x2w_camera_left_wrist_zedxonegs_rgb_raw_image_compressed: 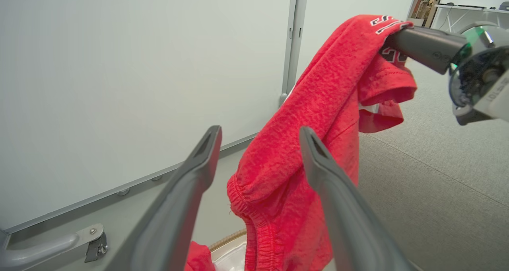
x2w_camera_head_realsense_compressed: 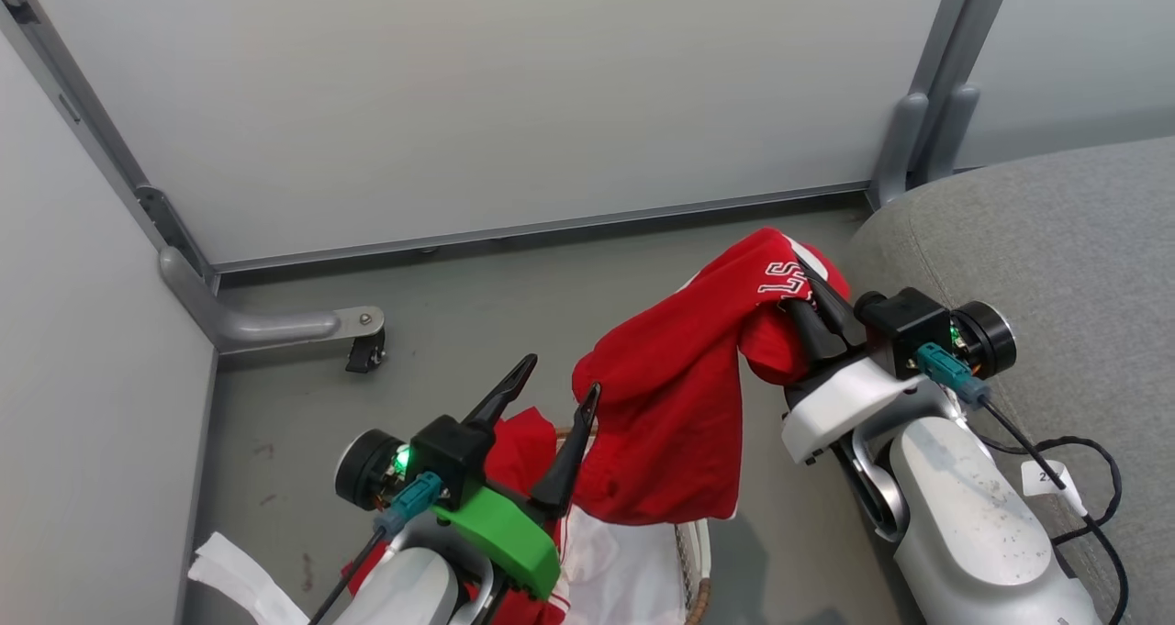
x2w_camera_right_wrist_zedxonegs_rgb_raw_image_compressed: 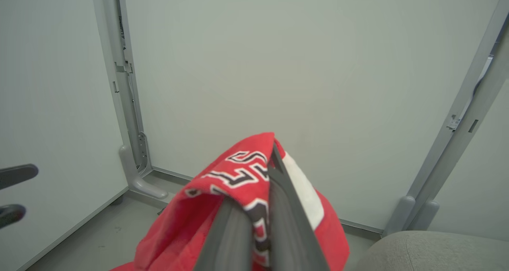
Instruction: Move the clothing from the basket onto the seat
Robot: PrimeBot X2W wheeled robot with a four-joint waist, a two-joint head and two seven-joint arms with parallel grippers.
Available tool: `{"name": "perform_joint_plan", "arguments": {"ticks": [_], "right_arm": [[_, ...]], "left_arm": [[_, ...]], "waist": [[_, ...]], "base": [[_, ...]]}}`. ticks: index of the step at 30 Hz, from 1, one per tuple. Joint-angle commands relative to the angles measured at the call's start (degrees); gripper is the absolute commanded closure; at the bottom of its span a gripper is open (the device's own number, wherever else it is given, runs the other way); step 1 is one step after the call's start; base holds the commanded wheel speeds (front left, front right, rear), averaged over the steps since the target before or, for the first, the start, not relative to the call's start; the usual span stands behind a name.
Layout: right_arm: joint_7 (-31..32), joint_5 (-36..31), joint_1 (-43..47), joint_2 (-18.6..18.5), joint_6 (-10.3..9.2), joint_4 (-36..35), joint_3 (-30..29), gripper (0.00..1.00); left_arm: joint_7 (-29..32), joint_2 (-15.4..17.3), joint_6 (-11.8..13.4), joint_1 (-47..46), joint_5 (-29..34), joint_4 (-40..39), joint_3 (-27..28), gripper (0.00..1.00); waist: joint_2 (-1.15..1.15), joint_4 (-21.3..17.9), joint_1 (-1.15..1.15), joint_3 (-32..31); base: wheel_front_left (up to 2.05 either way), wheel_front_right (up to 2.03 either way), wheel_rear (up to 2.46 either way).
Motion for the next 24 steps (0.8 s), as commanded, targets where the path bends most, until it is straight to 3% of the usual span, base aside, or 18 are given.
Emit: {"name": "perform_joint_plan", "arguments": {"ticks": [1, 10, 24], "right_arm": [[-0.1, -0.4, -0.8, -0.2, -0.04, -0.2, -0.1, 1.0], [-0.1, -5.0, -3.2, -0.2, -0.04, -1.7, -0.7, 1.0], [-0.1, -9.5, -8.2, -0.1, -0.05, -4.2, -5.7, 1.0]], "left_arm": [[0.0, -0.4, -0.3, 1.2, 0.8, -0.2, 0.5, 0.0], [0.0, -1.4, -0.4, 2.1, 1.7, -1.9, 0.7, 0.0], [0.0, -0.2, -0.4, -3.0, 3.1, -3.0, -0.9, 0.0]], "waist": [[0.0, -0.8, 0.0, 0.2], [0.0, -8.7, 0.0, 2.5], [0.0, -22.9, 0.0, 11.0]], "base": [[0.0, 0.0, 0.0], [0.0, 0.0, 0.0], [0.0, 0.0, 0.0]]}}
